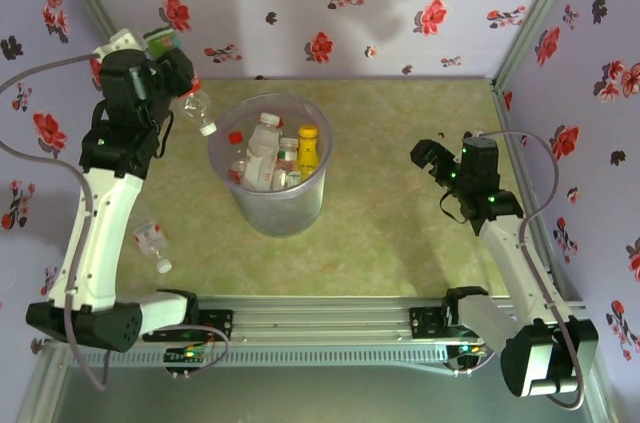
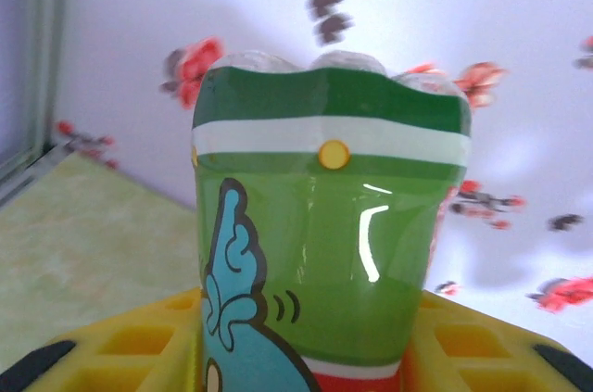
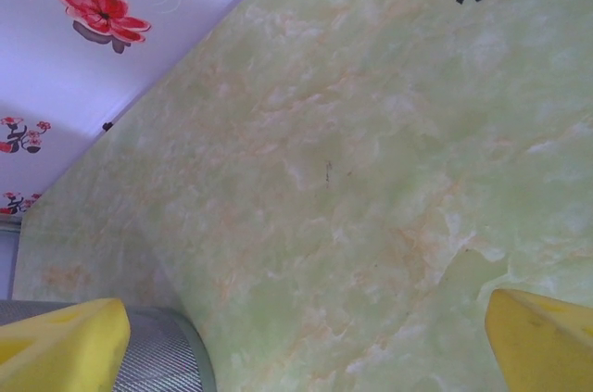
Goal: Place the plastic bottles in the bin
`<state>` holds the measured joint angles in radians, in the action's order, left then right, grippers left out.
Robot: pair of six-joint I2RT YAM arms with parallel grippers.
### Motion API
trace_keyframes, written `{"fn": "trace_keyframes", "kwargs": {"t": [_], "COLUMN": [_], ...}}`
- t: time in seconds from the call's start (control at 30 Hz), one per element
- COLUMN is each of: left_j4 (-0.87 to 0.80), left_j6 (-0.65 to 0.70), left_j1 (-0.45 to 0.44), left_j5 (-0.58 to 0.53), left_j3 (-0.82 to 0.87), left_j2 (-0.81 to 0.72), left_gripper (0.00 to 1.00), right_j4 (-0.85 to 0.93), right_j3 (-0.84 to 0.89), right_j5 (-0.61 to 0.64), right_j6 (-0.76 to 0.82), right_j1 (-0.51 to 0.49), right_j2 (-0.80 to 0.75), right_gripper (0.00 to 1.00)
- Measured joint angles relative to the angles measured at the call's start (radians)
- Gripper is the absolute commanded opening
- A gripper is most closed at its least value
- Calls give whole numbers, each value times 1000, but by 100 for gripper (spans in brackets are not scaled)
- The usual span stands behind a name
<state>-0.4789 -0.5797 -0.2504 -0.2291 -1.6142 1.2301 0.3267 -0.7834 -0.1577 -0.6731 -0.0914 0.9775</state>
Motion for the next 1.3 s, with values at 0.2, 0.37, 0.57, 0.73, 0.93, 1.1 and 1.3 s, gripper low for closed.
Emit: {"fn": "trace_keyframes", "kwargs": {"t": [0.2, 0.37, 0.57, 0.73, 0.93, 1.1, 1.3], "left_j4": [14, 12, -71, -191, -327, -410, -473], "left_j6": [92, 177, 328, 413, 454, 461, 455], "left_j1": [-196, -306, -431, -463, -463, -463, -463], "left_j5": [0, -2, -4, 33, 99, 129, 160], "left_j3": [-76, -120, -273, -368, -438, -446, -423], "left_j2": [11, 54, 174, 257, 343, 395, 411], "left_gripper": [20, 15, 8, 0, 0, 0, 0], "right_j4": [1, 1, 1, 1, 0, 0, 0], "right_j3": [0, 0, 0, 0, 0, 0, 0], "right_j5": [0, 0, 0, 0, 0, 0, 0], "right_j6": [0, 0, 0, 0, 0, 0, 0], "right_j1": [0, 0, 0, 0, 0, 0, 0], "right_j2": [-2, -4, -4, -4, -4, -4, -4], "right_gripper": [99, 99, 99, 99, 99, 99, 99]}}
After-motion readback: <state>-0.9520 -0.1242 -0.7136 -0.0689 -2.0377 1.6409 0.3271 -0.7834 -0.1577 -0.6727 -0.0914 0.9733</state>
